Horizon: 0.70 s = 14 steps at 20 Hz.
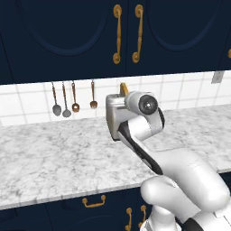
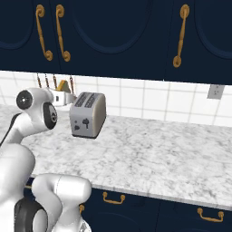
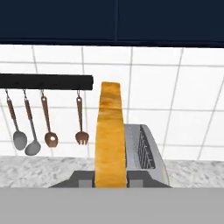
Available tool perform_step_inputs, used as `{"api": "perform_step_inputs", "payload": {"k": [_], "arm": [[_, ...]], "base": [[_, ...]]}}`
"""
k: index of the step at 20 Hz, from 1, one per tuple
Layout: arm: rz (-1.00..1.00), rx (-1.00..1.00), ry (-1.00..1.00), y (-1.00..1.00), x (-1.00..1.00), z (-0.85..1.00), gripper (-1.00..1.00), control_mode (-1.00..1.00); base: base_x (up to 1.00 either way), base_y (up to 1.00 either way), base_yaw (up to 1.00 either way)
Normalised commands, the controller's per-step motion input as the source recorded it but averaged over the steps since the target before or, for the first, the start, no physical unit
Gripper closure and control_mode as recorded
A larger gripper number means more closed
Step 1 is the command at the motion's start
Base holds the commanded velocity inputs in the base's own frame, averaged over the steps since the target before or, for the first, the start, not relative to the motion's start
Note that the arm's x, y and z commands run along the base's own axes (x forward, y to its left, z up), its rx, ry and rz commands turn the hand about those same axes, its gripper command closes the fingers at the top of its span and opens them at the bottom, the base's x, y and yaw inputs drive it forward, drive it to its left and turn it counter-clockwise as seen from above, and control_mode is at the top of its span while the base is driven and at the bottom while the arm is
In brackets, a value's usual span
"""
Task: Start the toaster. Once the lever pops up, take the bread to the plate on the dining counter.
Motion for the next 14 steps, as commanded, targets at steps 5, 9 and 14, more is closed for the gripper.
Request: {"api": "perform_step_inputs", "payload": {"k": [5,9,14], "arm": [[-0.03,0.02,0.08,0.00,-1.00,0.64,1.00,-1.00],[-0.01,0.04,0.11,0.00,-1.00,0.33,1.00,-1.00],[0.00,0.01,0.08,-0.06,-1.00,0.15,1.00,-1.00]], "base": [[0.00,0.00,0.00],[0.00,0.00,0.00],[0.00,0.00,0.00]]}}
